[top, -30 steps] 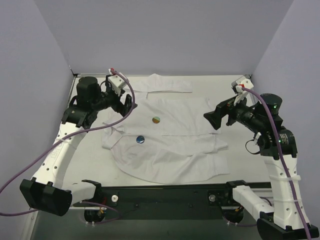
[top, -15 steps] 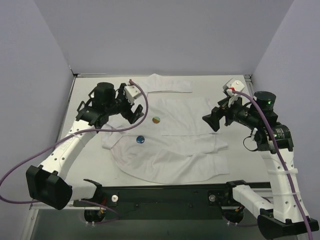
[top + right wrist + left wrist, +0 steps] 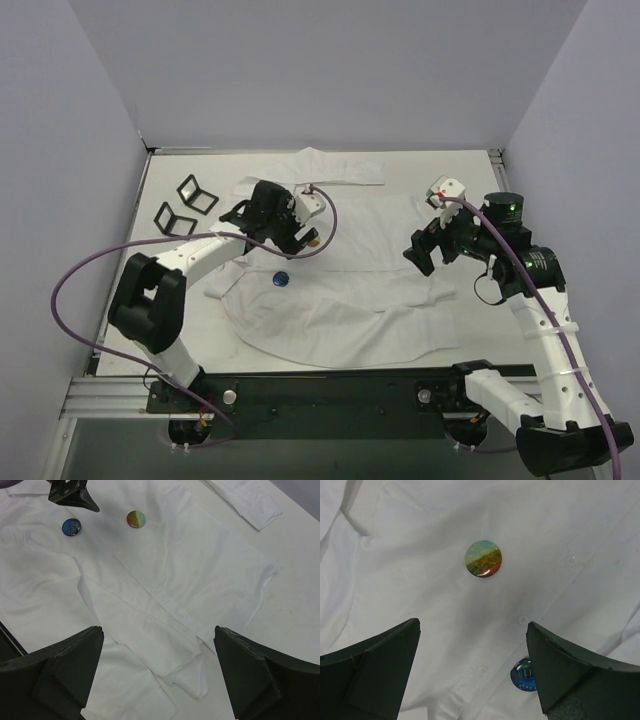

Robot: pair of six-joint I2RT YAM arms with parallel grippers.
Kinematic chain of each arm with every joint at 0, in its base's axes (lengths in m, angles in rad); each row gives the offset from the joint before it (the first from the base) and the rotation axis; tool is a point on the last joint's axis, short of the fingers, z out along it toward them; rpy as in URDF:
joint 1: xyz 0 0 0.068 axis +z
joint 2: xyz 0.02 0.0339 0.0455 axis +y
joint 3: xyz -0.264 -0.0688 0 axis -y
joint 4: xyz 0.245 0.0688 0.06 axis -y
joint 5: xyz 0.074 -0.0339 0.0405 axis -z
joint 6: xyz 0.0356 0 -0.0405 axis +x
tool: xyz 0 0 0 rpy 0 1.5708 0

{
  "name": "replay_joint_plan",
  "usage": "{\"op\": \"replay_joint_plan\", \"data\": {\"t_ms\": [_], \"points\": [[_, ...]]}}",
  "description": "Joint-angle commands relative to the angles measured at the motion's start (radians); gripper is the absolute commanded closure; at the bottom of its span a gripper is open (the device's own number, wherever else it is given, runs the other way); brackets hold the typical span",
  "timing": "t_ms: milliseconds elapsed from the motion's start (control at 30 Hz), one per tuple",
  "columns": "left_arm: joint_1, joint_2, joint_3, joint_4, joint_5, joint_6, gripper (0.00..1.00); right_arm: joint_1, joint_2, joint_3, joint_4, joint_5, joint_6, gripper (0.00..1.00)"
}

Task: Remove the brooch from the garment
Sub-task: Pick up the flattened clothing from the center of the board.

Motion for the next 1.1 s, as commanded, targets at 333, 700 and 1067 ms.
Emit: {"op": "replay_joint_plan", "data": {"t_ms": [333,700,1067], "points": [[-0.026,0.198,0.149,0.026,-0.083,0.017,0.03,0.013,-0.009,-0.023,-0.002,0.050,-0.071,0.01],[-0.090,0.290,0.140,0.118,-0.154,0.065,0.03,0.013,-0.021,-0.049,-0.002,0.065,-0.089,0.01],[-0.100,0.372,0.221,0.102,-0.166,0.042,0.03,0.008,-0.027,-0.066,-0.002,0.057,-0.094,0.01]]}}
